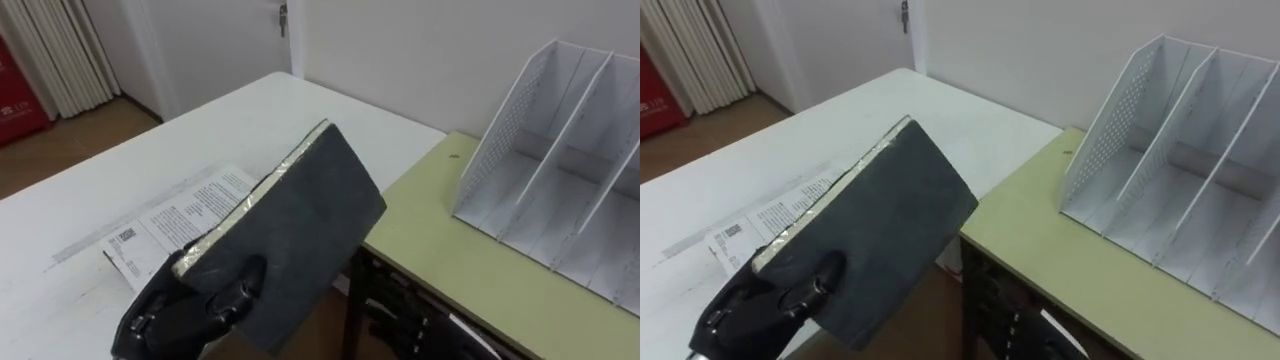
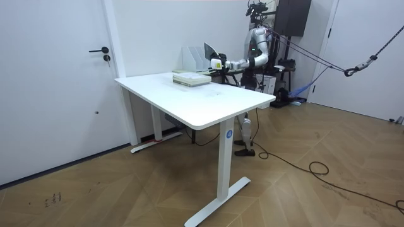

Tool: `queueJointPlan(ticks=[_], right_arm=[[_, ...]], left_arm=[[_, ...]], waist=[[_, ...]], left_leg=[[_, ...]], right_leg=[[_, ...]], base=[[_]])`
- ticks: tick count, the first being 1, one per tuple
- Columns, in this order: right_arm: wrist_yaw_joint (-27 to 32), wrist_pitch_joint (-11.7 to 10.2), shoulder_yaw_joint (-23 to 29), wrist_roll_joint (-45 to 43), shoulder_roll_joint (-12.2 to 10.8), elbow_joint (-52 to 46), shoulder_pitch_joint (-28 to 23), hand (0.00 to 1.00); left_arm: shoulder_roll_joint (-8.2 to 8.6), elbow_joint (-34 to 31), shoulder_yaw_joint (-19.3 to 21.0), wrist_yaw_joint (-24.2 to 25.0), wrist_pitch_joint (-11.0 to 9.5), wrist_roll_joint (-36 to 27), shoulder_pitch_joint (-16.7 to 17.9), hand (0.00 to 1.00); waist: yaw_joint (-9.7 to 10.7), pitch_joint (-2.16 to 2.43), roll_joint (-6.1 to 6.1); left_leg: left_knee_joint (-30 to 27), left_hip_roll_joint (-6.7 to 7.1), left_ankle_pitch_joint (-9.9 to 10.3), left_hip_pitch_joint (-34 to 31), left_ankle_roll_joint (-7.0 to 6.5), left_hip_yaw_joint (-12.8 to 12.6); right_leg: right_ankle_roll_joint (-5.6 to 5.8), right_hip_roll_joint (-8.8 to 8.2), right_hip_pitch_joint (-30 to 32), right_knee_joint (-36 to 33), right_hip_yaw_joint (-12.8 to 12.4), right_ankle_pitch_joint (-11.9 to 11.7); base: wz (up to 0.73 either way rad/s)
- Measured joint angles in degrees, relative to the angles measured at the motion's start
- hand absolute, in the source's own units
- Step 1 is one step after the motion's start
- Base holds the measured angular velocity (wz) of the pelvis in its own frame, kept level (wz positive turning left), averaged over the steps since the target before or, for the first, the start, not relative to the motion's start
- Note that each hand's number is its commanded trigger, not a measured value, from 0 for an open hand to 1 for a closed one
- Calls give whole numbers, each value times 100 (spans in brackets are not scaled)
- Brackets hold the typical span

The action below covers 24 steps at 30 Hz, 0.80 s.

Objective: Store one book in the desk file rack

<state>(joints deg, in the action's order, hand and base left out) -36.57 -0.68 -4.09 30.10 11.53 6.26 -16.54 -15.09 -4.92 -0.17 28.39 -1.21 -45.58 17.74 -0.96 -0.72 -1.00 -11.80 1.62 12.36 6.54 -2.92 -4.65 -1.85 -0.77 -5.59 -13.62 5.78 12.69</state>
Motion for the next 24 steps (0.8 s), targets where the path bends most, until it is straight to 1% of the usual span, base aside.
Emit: queueJointPlan(ticks=[3, 4, 5, 6, 8, 11, 16, 17, 19, 21, 24], right_arm=[[-193, 61, -1, 569, 8, -114, 1, 0], [-248, 88, -4, 730, 9, -115, 4, 0], [-290, 102, -19, 896, 11, -126, 4, 0], [-318, 110, -25, 961, 13, -139, 4, 0], [-444, 162, -86, 1443, 21, -188, 5, 0], [-661, 173, -170, 1934, 26, -259, 28, 0], [-787, 212, -371, 2510, 31, -432, 35, 0], [-787, 270, -422, 2685, 42, -510, 35, 0], [-787, 329, -428, 2867, 44, -552, 50, 0], [-787, 335, -432, 2896, 65, -554, 113, 0], [-777, 393, -434, 2923, 104, -585, 197, 0]], left_arm=[[-2, 103, 1, 0, 40, -262, 0, 100], [0, 103, -2, 0, 44, -303, -1, 100], [3, 102, -6, 0, 44, -346, -1, 100], [4, 102, -6, 0, 45, -350, -1, 100], [2, 100, -5, 1, 80, -369, -18, 100], [3, 100, -25, 4, 86, -381, -34, 100], [-3, 102, -140, 78, 117, -395, -80, 100], [-9, 116, -206, 79, 127, -466, -109, 100], [-9, 197, -279, 81, 145, -644, -208, 100], [-9, 204, -279, 81, 156, -689, -233, 100], [-9, 241, -285, 82, 239, -872, -292, 100]], waist=[[-27, 14, 25], [-47, 30, 42], [-73, 35, 48], [-91, 35, 48], [-103, 38, 44], [-101, 38, 43], [-93, 32, 36], [-95, 27, 28], [-102, 24, 22], [-108, 22, 16], [-103, 12, -8]], left_leg=[[2, 0, 0, -4, 0, 1], [2, -1, 1, -5, 0, 1], [2, -2, 2, -7, -1, 1], [2, -3, 3, -9, -2, 0], [-6, -3, 5, -19, -3, 1], [-5, -3, 5, -13, -3, 4], [-5, -1, 8, -9, -5, 11], [-5, -1, 9, -11, -5, 12], [-5, -1, 9, -16, -5, 12], [-15, 0, 9, -52, -6, 11], [-101, -3, 22, -160, -10, 13]], right_leg=[[0, -1, -1, -6, 1, 0], [0, 0, -6, -20, 2, 0], [0, 0, -1, -27, 0, 0], [0, 0, 2, -28, 0, 0], [0, -2, 13, -43, -1, -1], [0, -1, 5, -42, -3, -1], [1, -1, 6, -47, -4, -2], [1, -1, 11, -50, -5, -2], [1, -1, 29, -68, -8, -2], [1, 0, 75, -99, -19, -1], [0, 3, 154, -124, -26, -2]], base=[[0], [0], [0], [0], [0], [0], [0], [0], [-2], [0], [0]])
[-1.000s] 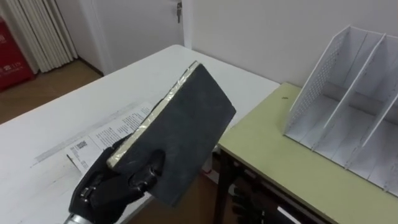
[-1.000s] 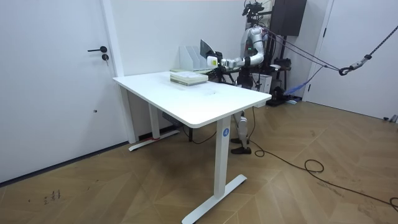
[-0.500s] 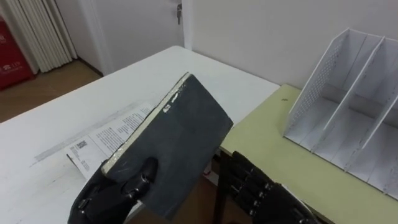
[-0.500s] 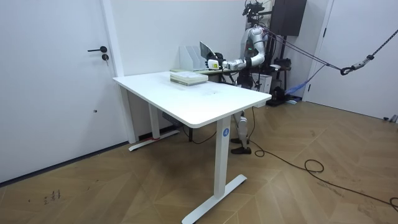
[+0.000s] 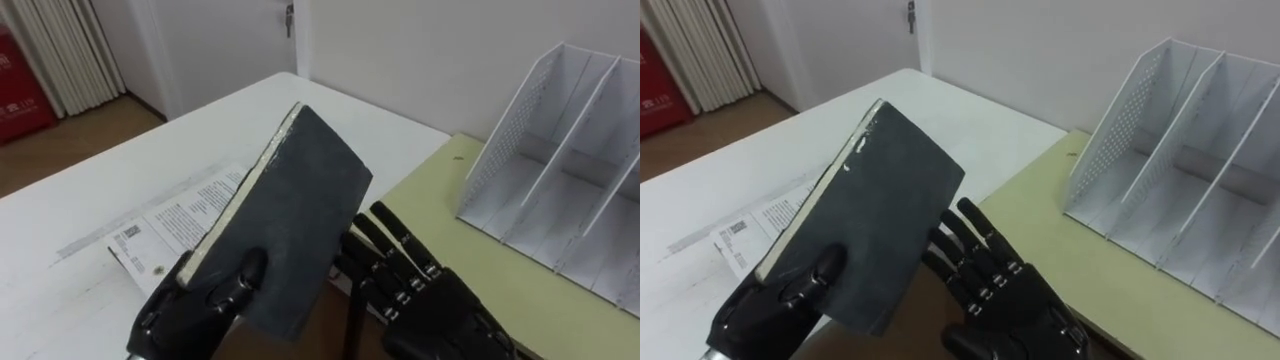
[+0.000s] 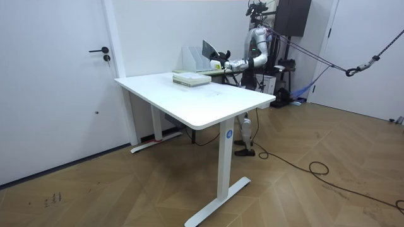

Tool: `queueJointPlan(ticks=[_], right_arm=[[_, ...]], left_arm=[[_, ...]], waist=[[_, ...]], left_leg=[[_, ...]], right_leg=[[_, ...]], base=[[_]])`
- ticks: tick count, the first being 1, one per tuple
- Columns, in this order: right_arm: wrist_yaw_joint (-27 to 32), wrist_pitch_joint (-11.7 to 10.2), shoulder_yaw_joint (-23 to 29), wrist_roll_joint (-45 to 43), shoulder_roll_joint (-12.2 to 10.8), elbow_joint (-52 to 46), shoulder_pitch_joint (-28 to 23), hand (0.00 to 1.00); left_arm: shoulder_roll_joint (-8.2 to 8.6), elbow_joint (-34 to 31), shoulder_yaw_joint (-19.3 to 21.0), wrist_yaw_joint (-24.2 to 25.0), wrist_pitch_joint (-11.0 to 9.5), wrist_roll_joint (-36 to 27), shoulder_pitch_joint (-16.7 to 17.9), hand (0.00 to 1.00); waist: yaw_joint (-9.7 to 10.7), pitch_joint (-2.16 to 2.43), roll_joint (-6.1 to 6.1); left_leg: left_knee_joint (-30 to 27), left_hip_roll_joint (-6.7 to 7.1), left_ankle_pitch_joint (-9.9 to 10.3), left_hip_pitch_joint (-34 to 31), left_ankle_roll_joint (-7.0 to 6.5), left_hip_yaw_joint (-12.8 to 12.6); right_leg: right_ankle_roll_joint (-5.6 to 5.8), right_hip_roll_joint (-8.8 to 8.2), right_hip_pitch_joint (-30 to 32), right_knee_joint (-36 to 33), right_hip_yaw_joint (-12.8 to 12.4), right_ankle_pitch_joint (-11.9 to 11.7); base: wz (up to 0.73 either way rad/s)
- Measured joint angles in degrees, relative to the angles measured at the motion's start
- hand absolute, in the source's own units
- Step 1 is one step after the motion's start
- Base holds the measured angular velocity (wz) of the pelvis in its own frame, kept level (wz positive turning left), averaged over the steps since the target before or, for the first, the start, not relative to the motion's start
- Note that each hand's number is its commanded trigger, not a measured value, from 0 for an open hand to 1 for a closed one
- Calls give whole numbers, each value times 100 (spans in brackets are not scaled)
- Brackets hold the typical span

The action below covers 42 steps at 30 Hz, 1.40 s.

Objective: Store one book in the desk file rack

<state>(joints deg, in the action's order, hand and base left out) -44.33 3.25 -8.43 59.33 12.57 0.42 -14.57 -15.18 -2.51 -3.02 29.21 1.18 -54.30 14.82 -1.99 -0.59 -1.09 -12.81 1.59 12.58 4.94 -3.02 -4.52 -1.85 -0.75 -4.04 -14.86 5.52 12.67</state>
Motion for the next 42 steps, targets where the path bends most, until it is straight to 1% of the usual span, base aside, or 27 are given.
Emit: queueJointPlan(ticks=[6, 8, 11, 15, 19, 22, 25, 27, 30, 32, 37, 42], right_arm=[[12, 40, -52, 133, 68, -128, 0, 0], [14, 43, -101, 137, 108, -255, 5, 0], [13, 41, -113, 157, 115, -287, 9, 0], [13, 39, -132, 160, 123, -286, 7, 0], [13, 32, -168, 168, 126, -289, 7, 0], [71, 32, -222, 230, 169, -289, 7, 0], [168, 31, -280, 368, 223, -288, 7, 0], [175, 20, -288, 366, 223, -288, 7, 0], [170, -2, -291, 370, 223, -288, 7, 0], [151, 1, -297, 366, 224, -287, 1, 0], [-5, 39, -297, 364, 227, -287, -6, 0], [-258, 62, -291, 359, 239, -283, -11, 0]], left_arm=[[0, 61, -16, 1, 28, -277, -29, 100], [-4, 62, -73, 1, 48, -582, -32, 100], [-5, 70, -167, 1, 53, -811, -31, 100], [-7, 70, -173, 1, 52, -825, -32, 100], [-53, 70, -175, 1, 51, -927, -33, 100], [-146, 120, -167, 0, 50, -928, -78, 100], [-190, 166, -158, -1, 50, -931, -141, 100], [-213, 179, -157, -1, 50, -929, -170, 100], [-270, 208, -144, -1, 50, -917, -291, 100], [-302, 202, -88, -1, 50, -903, -404, 100], [-303, 144, 265, -1, 50, -879, -432, 100], [-303, 137, 507, -1, 49, -877, -463, 100]], waist=[[2, 1, -19], [-13, 12, -26], [-18, 9, -32], [-6, 14, -40], [-9, 35, -68], [-15, 32, -63], [-16, 29, -55], [-23, 22, -41], [-91, 5, -17], [-172, 1, -12], [-272, 0, -28], [-288, 16, -100]], left_leg=[[-22, -1, 5, -66, 1, 6], [-66, -2, 5, -159, 0, 7], [-72, -1, 5, -152, 0, 9], [-80, -1, 6, -144, -1, 13], [-79, -1, 5, -107, -1, 8], [-78, -4, 6, -76, -1, 5], [-83, -3, 6, -78, -1, 2], [-84, -3, 6, -76, -1, -1], [-86, -15, 6, -71, 0, -15], [-88, -28, 19, -78, 9, -28], [-98, -81, 46, -89, 32, -106], [-97, -88, 51, -113, 37, -98]], right_leg=[[-1, 9, 29, -8, -25, -1], [-2, 7, 115, -52, -37, -2], [-2, 10, 119, -74, -72, -2], [-2, 10, 121, -94, -73, -2], [-3, 11, 112, -105, -82, -2], [-3, 14, 106, -75, -83, -2], [-3, 13, 102, -72, -85, -2], [-3, 13, 98, -80, -86, -2], [-13, 18, 94, -98, -91, -10], [-20, 33, 99, -99, -111, -17], [-48, 76, 91, -85, -165, -37], [-49, 81, 81, -79, -156, -38]], base=[[0], [0], [-1], [0], [0], [0], [0], [0], [-5], [-4], [-6], [-1]])
